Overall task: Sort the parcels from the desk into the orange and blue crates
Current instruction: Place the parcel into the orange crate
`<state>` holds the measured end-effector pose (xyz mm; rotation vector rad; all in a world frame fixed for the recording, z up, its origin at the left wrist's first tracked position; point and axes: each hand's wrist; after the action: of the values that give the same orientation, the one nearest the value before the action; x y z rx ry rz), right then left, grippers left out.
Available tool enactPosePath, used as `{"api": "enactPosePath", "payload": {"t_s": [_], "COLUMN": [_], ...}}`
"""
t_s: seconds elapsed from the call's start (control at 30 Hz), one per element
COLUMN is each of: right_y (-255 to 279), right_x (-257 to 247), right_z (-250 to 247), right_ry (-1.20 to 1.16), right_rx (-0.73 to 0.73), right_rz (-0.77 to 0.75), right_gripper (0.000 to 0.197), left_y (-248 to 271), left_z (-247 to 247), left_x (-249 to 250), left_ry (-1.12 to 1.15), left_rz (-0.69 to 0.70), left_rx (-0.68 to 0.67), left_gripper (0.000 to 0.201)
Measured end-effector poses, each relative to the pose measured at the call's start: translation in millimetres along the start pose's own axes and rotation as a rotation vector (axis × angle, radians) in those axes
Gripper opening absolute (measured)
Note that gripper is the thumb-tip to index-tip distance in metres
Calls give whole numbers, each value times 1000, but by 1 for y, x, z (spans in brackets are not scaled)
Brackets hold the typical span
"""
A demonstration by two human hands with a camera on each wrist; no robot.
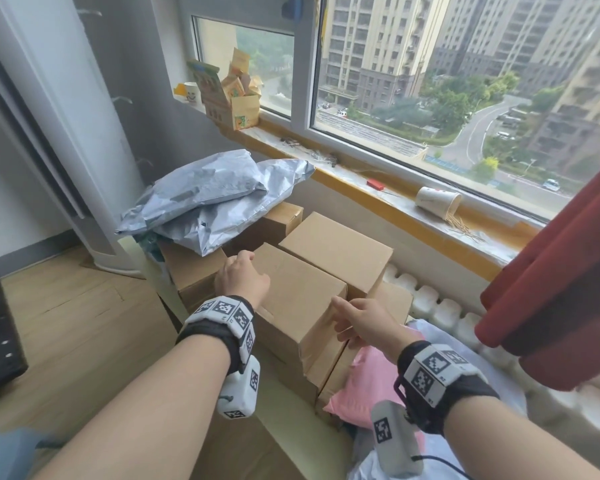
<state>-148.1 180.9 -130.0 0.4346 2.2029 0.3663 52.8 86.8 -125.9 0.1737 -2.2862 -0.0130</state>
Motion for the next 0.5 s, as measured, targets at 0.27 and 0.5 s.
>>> {"api": "enactPosePath", "payload": {"t_s": [0.27, 0.5], "right_y": [6, 16], "right_x": [-16, -26], "right_z": [15, 26], "right_ry": [-65, -75], "right_rx": [76, 88], "right_rz": [139, 166], "right_gripper": [43, 49], "left_y": [-21, -21], "left_z": [-2, -4], "left_x": [-8, -10], "left_ry": [-32, -38], "left_rz": [23, 21], "left_rx": [-92, -118], "left_gripper": [50, 48]}}
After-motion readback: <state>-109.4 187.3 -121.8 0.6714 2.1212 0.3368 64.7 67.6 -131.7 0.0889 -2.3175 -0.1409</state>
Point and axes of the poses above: each hand's wrist, its own y-axis away from the middle knuckle, its own z-axis out of the palm, x = y × z, and after that the axes turned 14 degrees about y, right-handed
